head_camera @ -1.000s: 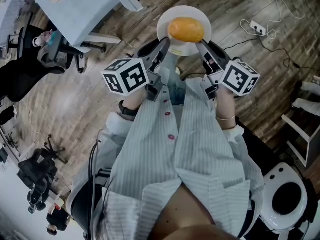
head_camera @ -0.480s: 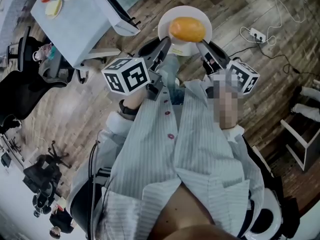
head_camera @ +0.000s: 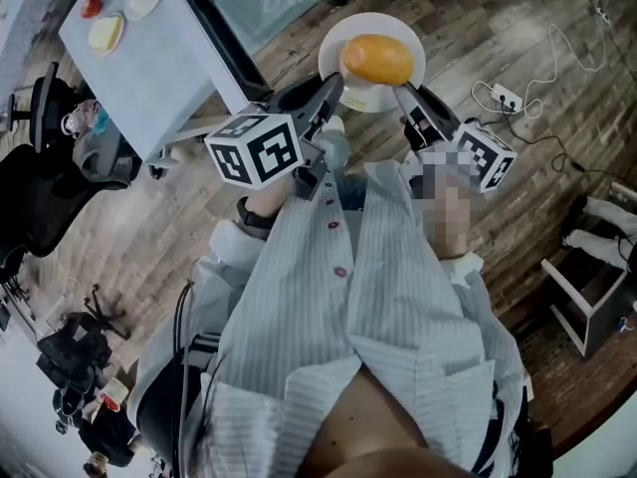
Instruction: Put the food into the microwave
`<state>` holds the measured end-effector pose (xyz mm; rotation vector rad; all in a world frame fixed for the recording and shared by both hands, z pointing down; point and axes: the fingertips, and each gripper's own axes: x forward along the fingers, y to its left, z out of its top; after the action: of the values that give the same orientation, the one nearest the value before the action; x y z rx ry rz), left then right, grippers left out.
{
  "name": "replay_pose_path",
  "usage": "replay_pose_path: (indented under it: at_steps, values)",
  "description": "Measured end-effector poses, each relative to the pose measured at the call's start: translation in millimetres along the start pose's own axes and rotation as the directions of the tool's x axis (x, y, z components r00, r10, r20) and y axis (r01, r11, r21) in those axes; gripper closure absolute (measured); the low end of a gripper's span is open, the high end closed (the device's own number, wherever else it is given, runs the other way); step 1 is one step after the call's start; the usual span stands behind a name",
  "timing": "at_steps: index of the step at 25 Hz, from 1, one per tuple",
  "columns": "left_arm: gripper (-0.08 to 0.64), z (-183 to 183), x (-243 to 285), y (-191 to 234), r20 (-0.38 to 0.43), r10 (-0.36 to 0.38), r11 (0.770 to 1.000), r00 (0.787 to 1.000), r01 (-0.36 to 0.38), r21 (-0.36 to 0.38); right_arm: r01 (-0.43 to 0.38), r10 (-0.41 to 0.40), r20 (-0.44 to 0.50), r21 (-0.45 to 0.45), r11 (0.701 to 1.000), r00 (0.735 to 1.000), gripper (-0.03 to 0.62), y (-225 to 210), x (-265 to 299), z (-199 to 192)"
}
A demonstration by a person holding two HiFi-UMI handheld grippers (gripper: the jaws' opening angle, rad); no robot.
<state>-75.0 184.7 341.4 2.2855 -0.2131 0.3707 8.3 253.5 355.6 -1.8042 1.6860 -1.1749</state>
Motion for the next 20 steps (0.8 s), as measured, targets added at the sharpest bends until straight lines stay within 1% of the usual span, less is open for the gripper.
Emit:
replay_pose_path:
  at_steps: [5,10,13,16,20]
  values:
    - [0.505,4.4,-2.5,-2.6,0.014,0.008,1.000,1.000,-0.008,0.030,-0.012,0.012,0.000,0.014,1.000,1.000,0.509,0.8,1.4,1.2]
    - [0.505,11.0,4.2,1.1,0.026,0.033,0.998,0.999,-0.034,0.047,-0.030,0.030,-0.015,0.015,0.999,0.999,0.509,-4.4,12.4,9.6]
    - [0.503,29.7,33.8,14.9,0.032,0.066,0.997,0.997,-0.067,0.037,-0.062,0.063,-0.050,0.016,0.998,0.997,0.508,-20.5,40.5,35.9]
    - [0.503,56.4,62.0,27.1,0.069,0.093,0.995,0.993,-0.094,0.013,-0.116,0.116,-0.084,0.007,0.993,0.990,0.509,-27.5,71.6,66.4]
    - [0.503,80.3,86.2,41.0,0.113,0.132,0.991,0.985,-0.129,-0.032,-0.139,0.139,-0.144,0.007,0.990,0.980,0.509,-40.5,101.1,94.2]
